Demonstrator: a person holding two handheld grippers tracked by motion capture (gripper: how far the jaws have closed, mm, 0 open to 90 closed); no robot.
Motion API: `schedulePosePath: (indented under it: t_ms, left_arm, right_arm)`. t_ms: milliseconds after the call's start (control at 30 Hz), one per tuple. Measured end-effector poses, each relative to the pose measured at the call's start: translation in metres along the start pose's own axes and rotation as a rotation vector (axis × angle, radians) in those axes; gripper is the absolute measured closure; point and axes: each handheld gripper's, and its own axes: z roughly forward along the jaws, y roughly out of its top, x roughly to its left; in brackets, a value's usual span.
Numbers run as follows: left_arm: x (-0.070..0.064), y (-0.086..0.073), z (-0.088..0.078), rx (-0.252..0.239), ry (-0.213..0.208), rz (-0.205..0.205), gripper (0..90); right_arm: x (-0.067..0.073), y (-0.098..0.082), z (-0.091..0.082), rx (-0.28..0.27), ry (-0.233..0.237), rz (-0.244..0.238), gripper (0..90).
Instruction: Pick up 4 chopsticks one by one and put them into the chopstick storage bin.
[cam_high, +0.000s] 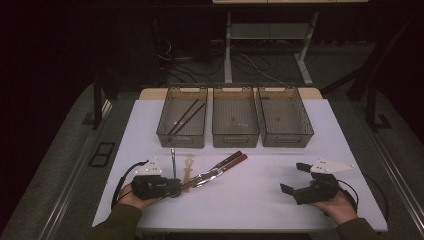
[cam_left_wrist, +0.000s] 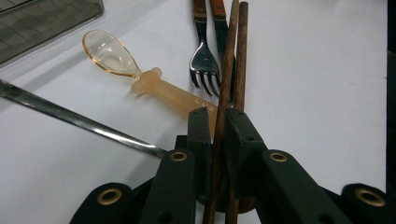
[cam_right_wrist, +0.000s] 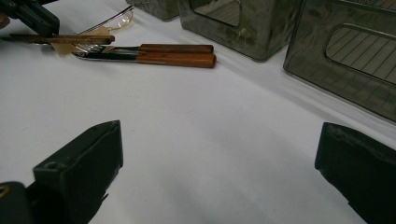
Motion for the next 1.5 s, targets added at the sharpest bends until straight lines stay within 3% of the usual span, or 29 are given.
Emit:
schedulePosePath:
  t_ms: [367, 900, 1233, 1500]
  left_arm:
    - [0.0017, -0.0005, 0.0038, -0.008, -0.010, -0.009, 78.6]
    - [0.0037, -0.0056, 0.0028, 0.033, -0.033, 0.016, 76.2]
    - [0.0024, -0.0040, 0.0033, 0.046, -0.035, 0.052, 84.2]
    - [0.0020, -0.0024, 0.0018, 0.033, -0.032, 0.044, 85.1]
  right_arm:
    - [0.0003, 0.0003, -0.0002, -0.002, 0.001, 0.002, 1.2]
    - [0.0000, 0.0002, 0.0001, 0.000, 0.002, 0.002, 1.2]
    - [0.0001, 0.0002, 0.0001, 0.000, 0.003, 0.002, 1.2]
    - [0.0000, 0.0003, 0.0001, -0.001, 0.004, 0.002, 1.2]
